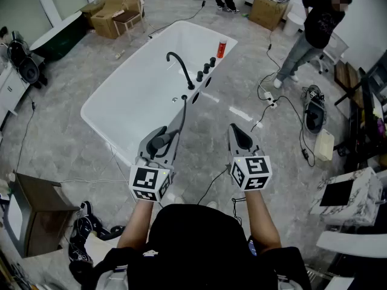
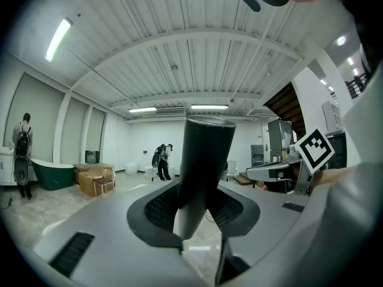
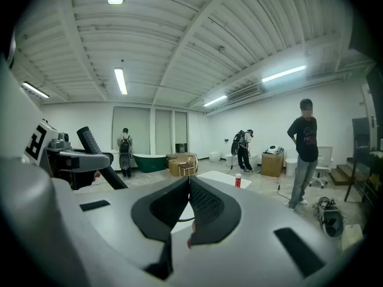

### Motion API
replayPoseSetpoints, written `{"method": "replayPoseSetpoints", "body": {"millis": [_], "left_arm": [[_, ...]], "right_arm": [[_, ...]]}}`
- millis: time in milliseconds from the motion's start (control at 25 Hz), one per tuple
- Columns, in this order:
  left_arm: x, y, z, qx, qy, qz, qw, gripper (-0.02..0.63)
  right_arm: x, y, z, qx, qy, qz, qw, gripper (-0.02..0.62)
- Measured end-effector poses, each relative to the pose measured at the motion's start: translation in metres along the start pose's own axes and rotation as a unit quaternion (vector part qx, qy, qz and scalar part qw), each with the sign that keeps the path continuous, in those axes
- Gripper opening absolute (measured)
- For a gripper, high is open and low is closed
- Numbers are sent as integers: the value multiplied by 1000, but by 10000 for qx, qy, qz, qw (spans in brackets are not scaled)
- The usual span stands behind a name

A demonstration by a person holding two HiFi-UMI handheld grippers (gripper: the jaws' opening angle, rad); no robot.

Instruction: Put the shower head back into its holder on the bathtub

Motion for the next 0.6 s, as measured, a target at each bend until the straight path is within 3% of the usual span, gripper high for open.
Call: {"method": "replayPoseSetpoints", "body": {"millis": [600], "left_arm": [[-3, 2, -41, -47, 193, 2, 9998, 146]], "right_arm": [[25, -4, -31, -51, 212, -45, 9998, 23]]}}
Point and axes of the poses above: the fingertips, and each gripper's own axes: x backward along the fingers, z to its left, y out of its top, the point moved 7 cm from there along x, backward along the fingers, and after that the axes turned 1 degree about z, right-handed, at the moved point
